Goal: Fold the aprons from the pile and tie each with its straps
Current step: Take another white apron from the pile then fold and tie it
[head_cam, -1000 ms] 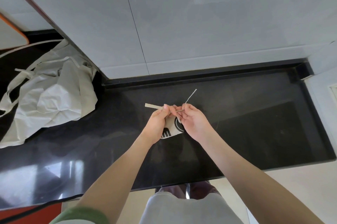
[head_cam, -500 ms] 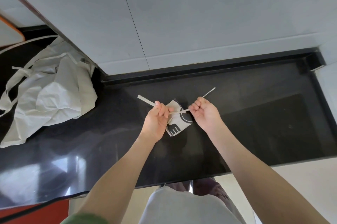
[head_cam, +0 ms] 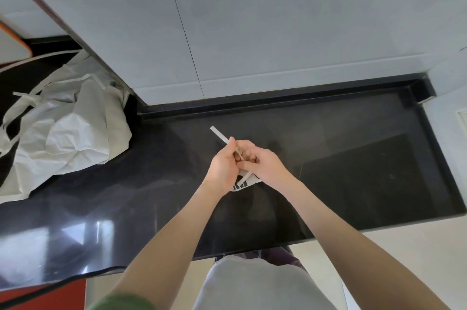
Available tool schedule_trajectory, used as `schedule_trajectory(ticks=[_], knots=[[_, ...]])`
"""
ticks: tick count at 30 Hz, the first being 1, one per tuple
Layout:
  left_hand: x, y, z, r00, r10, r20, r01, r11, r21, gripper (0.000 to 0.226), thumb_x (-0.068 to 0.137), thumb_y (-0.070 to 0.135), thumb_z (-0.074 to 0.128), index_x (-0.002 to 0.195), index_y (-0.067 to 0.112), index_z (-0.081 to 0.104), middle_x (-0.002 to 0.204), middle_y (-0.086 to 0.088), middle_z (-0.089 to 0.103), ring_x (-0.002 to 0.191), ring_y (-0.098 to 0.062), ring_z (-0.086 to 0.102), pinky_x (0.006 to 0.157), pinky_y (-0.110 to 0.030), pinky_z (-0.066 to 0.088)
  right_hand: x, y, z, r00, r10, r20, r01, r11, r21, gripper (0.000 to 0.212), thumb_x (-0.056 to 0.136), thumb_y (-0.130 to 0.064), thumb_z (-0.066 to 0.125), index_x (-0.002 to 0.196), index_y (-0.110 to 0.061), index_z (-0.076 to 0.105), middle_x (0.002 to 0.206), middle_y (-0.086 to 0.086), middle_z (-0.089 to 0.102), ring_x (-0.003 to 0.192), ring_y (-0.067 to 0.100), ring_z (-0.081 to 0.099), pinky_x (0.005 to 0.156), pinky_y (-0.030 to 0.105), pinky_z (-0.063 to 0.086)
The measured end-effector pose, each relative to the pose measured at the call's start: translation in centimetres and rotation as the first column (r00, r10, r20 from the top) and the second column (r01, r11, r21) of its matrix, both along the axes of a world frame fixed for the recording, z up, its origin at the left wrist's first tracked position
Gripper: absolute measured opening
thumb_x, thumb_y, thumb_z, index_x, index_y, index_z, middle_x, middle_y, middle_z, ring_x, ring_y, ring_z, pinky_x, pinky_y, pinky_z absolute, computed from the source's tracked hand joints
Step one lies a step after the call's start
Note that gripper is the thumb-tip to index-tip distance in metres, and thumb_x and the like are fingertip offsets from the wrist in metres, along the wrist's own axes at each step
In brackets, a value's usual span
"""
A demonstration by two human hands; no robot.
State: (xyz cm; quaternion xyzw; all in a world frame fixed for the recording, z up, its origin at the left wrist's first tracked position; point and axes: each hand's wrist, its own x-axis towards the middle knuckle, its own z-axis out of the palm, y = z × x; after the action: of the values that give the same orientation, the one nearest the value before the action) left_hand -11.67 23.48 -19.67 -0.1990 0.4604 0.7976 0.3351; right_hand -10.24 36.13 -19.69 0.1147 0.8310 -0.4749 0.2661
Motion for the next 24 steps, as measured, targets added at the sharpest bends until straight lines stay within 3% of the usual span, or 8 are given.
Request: schedule_trajectory(ticks=[3,8,10,13,16,20,22,24], knots=[[-0.2,0.0,0.0,0.999,-0.011,-0.044,0.008,0.997,-0.079,0.046,0.105,0.033,0.031,0.080,0.006,0.060,0.068,-0.002,0.061,0.073,-0.016,0.063,0.078,-0.033,0.052,0.8,0.4,-0.2,0.998,-0.068,0.001,0.067,0.988,-0.136,0.014,0.091,-0.018,0.064,0.081,-0.008,0.064,0.083,0.015,0.060,0.073,0.020,0.055,0.076,0.030,0.048],[0.6,0.7,-0.2,0.992,0.057,-0.114,-0.086,0.961,-0.263,0.018,0.100,0.021,0.050,0.098,0.013,0.065,0.081,0.001,0.069,0.075,-0.013,0.067,0.070,-0.029,0.055,1.9,1.3,0.3,0.955,-0.288,0.075,0.286,0.821,-0.494,0.019,0.098,-0.012,0.051,0.081,-0.008,0.058,0.064,-0.007,0.052,0.058,0.004,0.043,0.061,0.016,0.036],[0.8,0.8,-0.2,0.991,0.093,-0.098,-0.118,0.953,-0.281,0.012,0.098,0.019,0.055,0.097,0.014,0.066,0.078,0.003,0.071,0.073,-0.014,0.068,0.072,-0.031,0.055,2.0,1.5,0.1,0.941,-0.323,0.098,0.325,0.787,-0.525,0.025,0.101,-0.013,0.045,0.080,-0.010,0.058,0.053,-0.015,0.044,0.054,0.006,0.033,0.060,0.020,0.030],[0.7,0.9,-0.3,0.990,0.096,-0.104,-0.129,0.910,-0.393,0.002,0.094,0.018,0.061,0.094,0.017,0.063,0.082,0.000,0.070,0.081,-0.022,0.068,0.076,-0.034,0.057,2.2,1.6,-0.5,0.930,-0.347,0.123,0.356,0.758,-0.546,0.028,0.102,-0.014,0.044,0.080,-0.013,0.061,0.051,-0.008,0.038,0.056,0.010,0.029,0.061,0.022,0.030],[1.0,1.3,-0.3,0.967,-0.095,-0.238,-0.082,0.767,-0.637,0.018,0.092,0.018,0.063,0.104,0.022,0.050,0.089,0.003,0.064,0.082,-0.016,0.065,0.069,-0.021,0.053,2.1,1.6,-0.7,0.917,-0.373,0.144,0.385,0.730,-0.564,0.029,0.101,-0.012,0.044,0.079,-0.013,0.063,0.052,-0.003,0.039,0.056,0.010,0.030,0.060,0.020,0.033],[1.8,1.8,-0.3,0.914,-0.208,-0.347,-0.093,0.727,-0.680,0.054,0.090,0.010,0.064,0.131,0.036,0.040,0.108,0.007,0.059,0.089,-0.010,0.063,0.074,-0.009,0.050,2.3,1.8,-0.9,0.907,-0.387,0.167,0.408,0.707,-0.577,0.026,0.100,-0.012,0.047,0.083,-0.013,0.066,0.053,-0.004,0.042,0.055,0.010,0.031,0.060,0.024,0.031],[1.7,1.8,-0.3,0.875,-0.318,-0.364,-0.071,0.659,-0.749,0.053,0.090,0.007,0.063,0.132,0.034,0.044,0.120,0.006,0.052,0.089,-0.008,0.059,0.070,-0.004,0.046,2.3,1.9,-0.9,0.916,-0.369,0.158,0.391,0.729,-0.562,0.026,0.101,-0.012,0.047,0.084,-0.013,0.067,0.054,-0.006,0.046,0.057,0.011,0.032,0.060,0.025,0.032],[1.1,1.8,-0.4,0.795,-0.517,-0.316,0.006,0.528,-0.849,0.037,0.094,0.009,0.058,0.126,0.027,0.053,0.124,0.001,0.047,0.089,-0.009,0.055,0.066,-0.002,0.041,2.3,1.8,-0.7,0.919,-0.363,0.156,0.385,0.735,-0.558,0.025,0.101,-0.012,0.045,0.086,-0.012,0.065,0.056,-0.009,0.050,0.056,0.009,0.033,0.060,0.025,0.031]])
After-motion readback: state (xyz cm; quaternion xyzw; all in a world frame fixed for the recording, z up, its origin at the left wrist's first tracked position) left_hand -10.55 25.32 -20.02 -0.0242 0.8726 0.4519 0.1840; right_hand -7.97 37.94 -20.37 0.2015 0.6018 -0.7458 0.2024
